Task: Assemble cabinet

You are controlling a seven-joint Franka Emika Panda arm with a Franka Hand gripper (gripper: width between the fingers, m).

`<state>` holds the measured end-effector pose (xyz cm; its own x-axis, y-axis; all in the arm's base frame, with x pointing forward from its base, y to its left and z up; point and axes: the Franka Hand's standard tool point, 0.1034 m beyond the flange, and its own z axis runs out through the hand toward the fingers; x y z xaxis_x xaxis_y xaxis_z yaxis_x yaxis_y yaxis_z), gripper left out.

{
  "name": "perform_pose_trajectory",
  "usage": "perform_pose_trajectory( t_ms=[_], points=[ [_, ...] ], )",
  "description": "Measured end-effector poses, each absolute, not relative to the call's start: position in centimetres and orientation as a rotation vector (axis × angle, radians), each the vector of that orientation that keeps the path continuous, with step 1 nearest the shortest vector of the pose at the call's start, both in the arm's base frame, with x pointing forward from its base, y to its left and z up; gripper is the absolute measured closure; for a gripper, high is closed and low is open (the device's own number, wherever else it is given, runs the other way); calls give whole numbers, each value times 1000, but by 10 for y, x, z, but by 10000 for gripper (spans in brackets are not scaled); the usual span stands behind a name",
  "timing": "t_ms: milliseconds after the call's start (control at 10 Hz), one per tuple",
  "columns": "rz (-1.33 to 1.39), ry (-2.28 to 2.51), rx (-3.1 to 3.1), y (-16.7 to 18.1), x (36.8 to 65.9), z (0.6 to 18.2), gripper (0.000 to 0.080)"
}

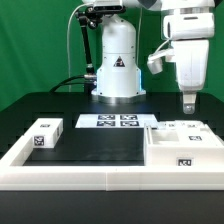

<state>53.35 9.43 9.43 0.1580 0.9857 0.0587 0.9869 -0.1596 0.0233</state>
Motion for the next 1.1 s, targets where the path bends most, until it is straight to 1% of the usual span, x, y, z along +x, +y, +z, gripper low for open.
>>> perform_pose_trajectory(
  t_ms=[400, 500, 700, 900, 1000, 1100],
  points=[
    [-87, -2021, -2374, 93, 531, 93, 3],
    [-71, -2019, -2374, 92, 521, 92, 3],
    [-50, -2041, -2360, 95, 492, 94, 3],
    [-44, -2056, -2357, 91, 464, 90, 3],
    [-55, -2051, -2364, 91, 454, 86, 3],
    [-52, -2048, -2365, 90, 456, 86, 3]
  ],
)
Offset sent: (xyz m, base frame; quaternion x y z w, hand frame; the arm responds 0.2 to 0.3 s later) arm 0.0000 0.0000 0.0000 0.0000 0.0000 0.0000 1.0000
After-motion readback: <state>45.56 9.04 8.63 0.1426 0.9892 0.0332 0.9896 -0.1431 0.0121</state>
